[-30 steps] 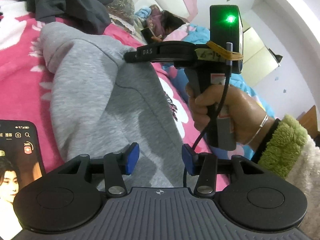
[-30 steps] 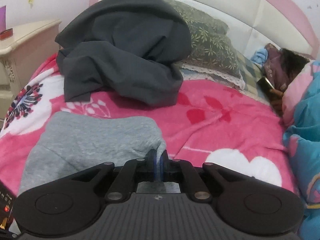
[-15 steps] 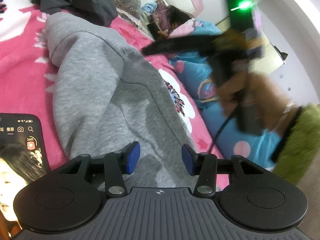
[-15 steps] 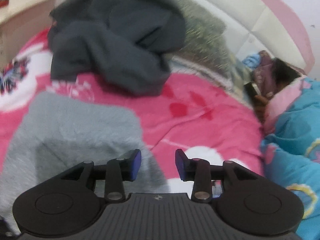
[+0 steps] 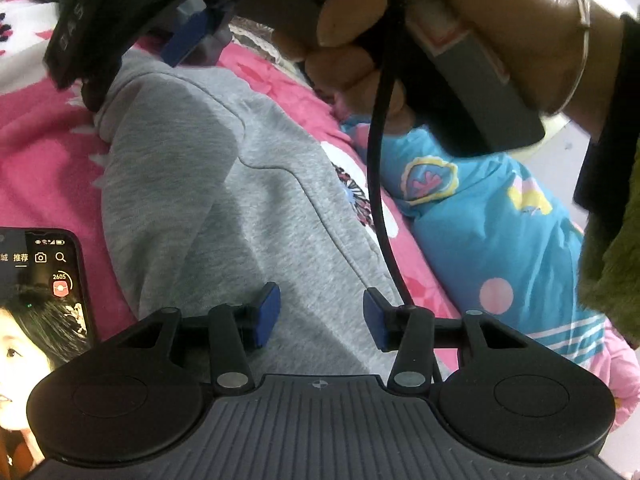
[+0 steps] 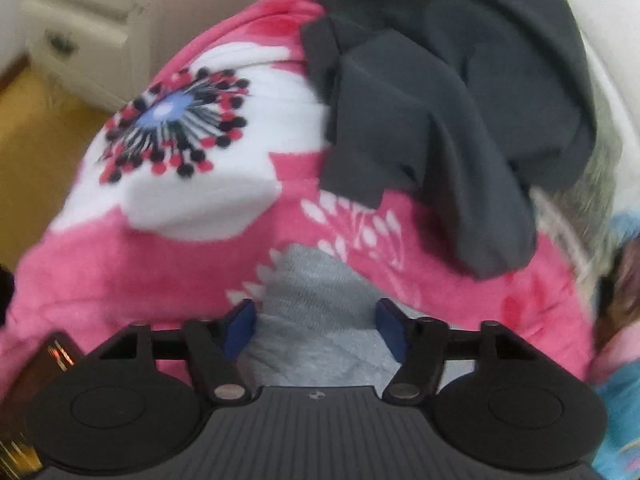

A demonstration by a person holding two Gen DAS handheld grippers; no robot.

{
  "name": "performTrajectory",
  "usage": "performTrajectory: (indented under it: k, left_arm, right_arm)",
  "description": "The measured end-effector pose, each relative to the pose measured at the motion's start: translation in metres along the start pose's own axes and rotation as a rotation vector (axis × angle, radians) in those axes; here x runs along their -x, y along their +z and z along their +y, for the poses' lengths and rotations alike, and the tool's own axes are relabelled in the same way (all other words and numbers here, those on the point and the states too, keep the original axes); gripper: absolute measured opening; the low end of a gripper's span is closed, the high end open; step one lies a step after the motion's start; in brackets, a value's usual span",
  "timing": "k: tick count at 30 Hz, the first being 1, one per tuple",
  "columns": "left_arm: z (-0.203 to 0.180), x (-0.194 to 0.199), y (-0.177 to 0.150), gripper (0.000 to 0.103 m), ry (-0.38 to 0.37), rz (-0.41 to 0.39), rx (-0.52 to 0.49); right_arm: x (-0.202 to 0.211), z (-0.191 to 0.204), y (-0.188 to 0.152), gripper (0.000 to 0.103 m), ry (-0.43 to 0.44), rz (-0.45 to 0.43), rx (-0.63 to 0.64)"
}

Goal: Fold clothes
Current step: 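Open the right gripper and move it over the folded sweatpants, then pinch the sweatpants edge again with the right gripper, then release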

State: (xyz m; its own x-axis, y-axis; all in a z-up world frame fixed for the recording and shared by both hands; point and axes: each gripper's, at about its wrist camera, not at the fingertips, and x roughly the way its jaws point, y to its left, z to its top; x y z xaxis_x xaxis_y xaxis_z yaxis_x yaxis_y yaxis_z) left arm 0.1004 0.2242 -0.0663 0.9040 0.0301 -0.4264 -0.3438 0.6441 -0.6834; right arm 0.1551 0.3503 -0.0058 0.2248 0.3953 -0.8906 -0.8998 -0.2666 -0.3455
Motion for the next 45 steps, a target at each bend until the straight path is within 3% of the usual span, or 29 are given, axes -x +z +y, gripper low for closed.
performTrajectory:
  k: [2, 7, 12, 17, 22, 24, 26, 28, 32, 38, 39, 41, 42, 45]
  left_arm:
    - [0.0, 0.003, -0.002, 0.046, 0.0, 0.002, 0.006]
    - [0.0, 0.004, -0.003, 0.046, 0.004, -0.007, 0.009]
    - [0.001, 0.005, -0.005, 0.046, 0.005, -0.012, 0.003]
    - [0.004, 0.005, -0.006, 0.046, 0.003, -0.009, 0.008]
    - [0.009, 0.007, -0.002, 0.047, -0.017, 0.005, 0.053]
    - [0.012, 0.008, 0.0, 0.047, -0.026, 0.01, 0.079]
    - [0.013, 0.008, -0.001, 0.047, -0.032, 0.012, 0.098]
    - [0.016, 0.01, 0.0, 0.047, -0.039, 0.014, 0.114]
    - [0.019, 0.012, 0.001, 0.047, -0.052, 0.015, 0.139]
    - [0.021, 0.011, 0.004, 0.046, -0.068, 0.019, 0.144]
    - [0.022, 0.012, 0.004, 0.046, -0.069, 0.019, 0.144]
    - [0.019, 0.013, 0.005, 0.047, -0.068, 0.017, 0.136]
    - [0.019, 0.012, 0.007, 0.047, -0.069, 0.016, 0.135]
    - [0.016, 0.019, 0.01, 0.048, -0.088, 0.009, 0.129]
  right_arm:
    - [0.013, -0.004, -0.005, 0.041, 0.002, -0.054, -0.047]
    - [0.05, -0.014, -0.023, 0.037, -0.019, -0.23, -0.159]
    - [0.02, -0.007, -0.028, 0.037, 0.016, -0.287, -0.167]
    - [0.011, -0.008, -0.027, 0.056, 0.019, -0.324, -0.146]
    - [0.066, -0.072, -0.062, 0.073, 0.021, -0.491, -0.37]
    - [0.071, -0.098, -0.084, 0.073, -0.011, -0.476, -0.485]
    - [0.066, -0.117, -0.104, 0.065, -0.041, -0.426, -0.575]
    - [0.052, -0.123, -0.116, 0.063, -0.021, -0.37, -0.616]
    - [0.019, -0.124, -0.124, 0.059, 0.006, -0.321, -0.632]
    - [-0.001, -0.117, -0.123, 0.058, 0.098, -0.319, -0.622]
    - [-0.003, -0.115, -0.124, 0.056, 0.099, -0.31, -0.625]
    - [-0.005, -0.11, -0.126, 0.036, 0.109, -0.3, -0.637]
    - [-0.005, -0.105, -0.125, 0.033, 0.087, -0.299, -0.621]
    - [0.003, -0.091, -0.12, 0.006, 0.005, -0.305, -0.559]
